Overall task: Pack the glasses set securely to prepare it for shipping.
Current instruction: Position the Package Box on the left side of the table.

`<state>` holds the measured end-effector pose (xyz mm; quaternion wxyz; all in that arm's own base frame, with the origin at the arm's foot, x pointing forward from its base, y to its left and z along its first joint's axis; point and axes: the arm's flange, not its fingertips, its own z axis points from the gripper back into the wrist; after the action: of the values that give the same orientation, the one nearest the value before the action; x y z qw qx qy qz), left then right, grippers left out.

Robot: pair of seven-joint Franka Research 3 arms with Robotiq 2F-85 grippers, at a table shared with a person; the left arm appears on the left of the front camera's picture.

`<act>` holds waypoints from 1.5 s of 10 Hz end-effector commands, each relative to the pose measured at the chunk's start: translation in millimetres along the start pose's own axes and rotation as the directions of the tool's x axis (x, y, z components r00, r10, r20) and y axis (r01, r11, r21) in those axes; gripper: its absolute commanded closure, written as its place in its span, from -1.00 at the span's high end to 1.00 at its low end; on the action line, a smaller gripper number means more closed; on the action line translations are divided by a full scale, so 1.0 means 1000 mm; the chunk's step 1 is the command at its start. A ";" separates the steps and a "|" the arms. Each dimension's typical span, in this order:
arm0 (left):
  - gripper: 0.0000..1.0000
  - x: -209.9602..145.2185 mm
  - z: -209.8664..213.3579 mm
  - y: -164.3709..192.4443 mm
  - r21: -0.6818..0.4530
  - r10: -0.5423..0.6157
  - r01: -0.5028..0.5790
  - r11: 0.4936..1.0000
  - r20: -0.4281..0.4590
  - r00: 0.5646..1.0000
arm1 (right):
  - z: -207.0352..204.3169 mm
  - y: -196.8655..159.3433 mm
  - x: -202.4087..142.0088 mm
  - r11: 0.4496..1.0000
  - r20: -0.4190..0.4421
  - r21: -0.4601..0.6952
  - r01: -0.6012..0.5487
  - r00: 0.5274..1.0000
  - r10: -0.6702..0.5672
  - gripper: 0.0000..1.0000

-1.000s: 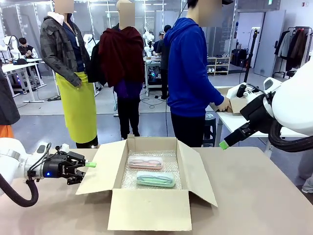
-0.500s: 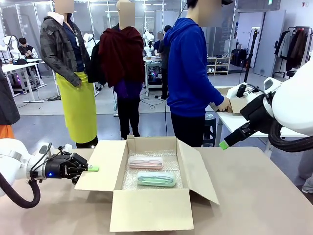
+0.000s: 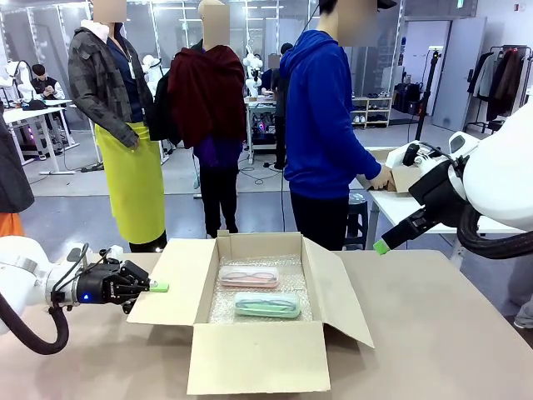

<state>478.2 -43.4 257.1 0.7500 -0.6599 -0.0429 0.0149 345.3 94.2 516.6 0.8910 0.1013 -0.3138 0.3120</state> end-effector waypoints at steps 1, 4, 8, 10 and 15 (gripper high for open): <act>-0.93 0.000 0.000 0.000 0.000 0.000 0.000 1.000 0.000 1.000 | -0.001 0.003 0.001 1.000 0.008 -0.007 0.014 1.000 -0.014 1.00; -0.95 0.010 0.071 0.002 -0.005 -0.082 0.081 0.997 -0.048 0.995 | -0.001 0.003 0.001 1.000 0.008 -0.007 0.014 1.000 -0.014 1.00; -0.95 0.015 0.222 0.005 -0.023 -0.078 0.078 0.997 -0.015 0.997 | -0.001 0.003 0.001 1.000 0.008 -0.007 0.014 1.000 -0.014 1.00; -0.95 0.020 0.305 0.004 -0.031 -0.072 0.072 0.997 0.001 0.997 | -0.001 0.003 0.001 1.000 0.008 -0.007 0.014 1.000 -0.014 1.00; -0.95 0.012 0.372 0.000 0.074 -0.093 0.089 0.993 0.040 0.995 | -0.001 0.003 0.001 1.000 0.008 -0.007 0.014 1.000 -0.014 1.00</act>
<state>462.5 346.2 307.6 0.7811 -0.6169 -0.0963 0.0005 345.6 93.5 516.8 0.8910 0.1013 -0.3140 0.3118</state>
